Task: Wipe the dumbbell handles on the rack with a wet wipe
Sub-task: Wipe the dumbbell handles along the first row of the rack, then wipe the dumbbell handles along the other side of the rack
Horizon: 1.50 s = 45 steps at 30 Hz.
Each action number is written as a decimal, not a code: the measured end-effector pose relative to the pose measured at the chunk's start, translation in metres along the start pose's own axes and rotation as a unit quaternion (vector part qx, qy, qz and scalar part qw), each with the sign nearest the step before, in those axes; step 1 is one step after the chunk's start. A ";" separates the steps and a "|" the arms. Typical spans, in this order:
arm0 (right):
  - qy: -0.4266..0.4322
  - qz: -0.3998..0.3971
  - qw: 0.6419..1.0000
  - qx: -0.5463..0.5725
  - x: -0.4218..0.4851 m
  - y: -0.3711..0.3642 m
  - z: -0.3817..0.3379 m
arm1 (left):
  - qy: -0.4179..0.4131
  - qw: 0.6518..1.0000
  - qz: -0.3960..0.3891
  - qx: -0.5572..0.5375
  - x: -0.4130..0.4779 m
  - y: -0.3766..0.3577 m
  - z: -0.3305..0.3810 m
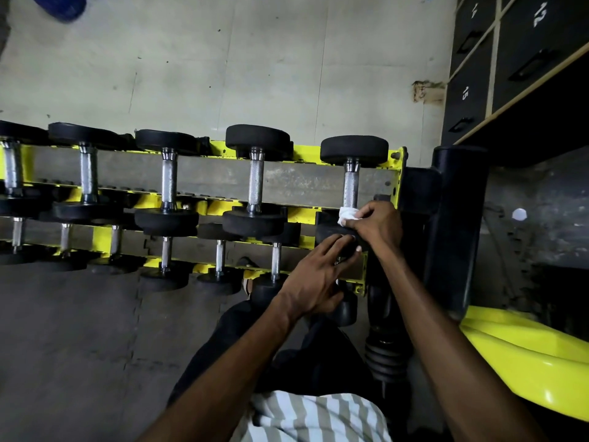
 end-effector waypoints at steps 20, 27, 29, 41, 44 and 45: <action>0.097 0.091 0.990 0.050 -0.003 0.021 -0.024 | 0.024 0.999 0.031 0.021 -0.011 0.031 -0.003; 0.283 0.097 0.952 0.063 -0.038 0.024 -0.123 | 0.108 0.973 0.206 0.002 -0.069 0.109 -0.017; 0.327 0.090 0.938 0.065 -0.052 0.021 -0.155 | 0.136 0.958 0.251 0.008 -0.092 0.130 -0.021; 0.567 0.010 0.820 0.079 -0.232 -0.013 -0.303 | 0.307 0.798 0.498 0.145 -0.318 0.234 0.015; 0.610 -0.011 0.789 0.080 -0.291 -0.017 -0.326 | 0.354 0.743 0.538 0.183 -0.387 0.242 0.042; 0.628 -0.015 0.774 0.084 -0.313 -0.019 -0.334 | 0.367 0.725 0.548 0.196 -0.412 0.243 0.054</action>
Point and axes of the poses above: each hand's wrist, its own x-axis towards the middle knuckle, its own y-axis out of the back of the hand, z = x × y, the point moved 3 cm from there along x, towards the middle knuckle, and after that the axes turned 6 degrees about -x, right-handed, at the moved point
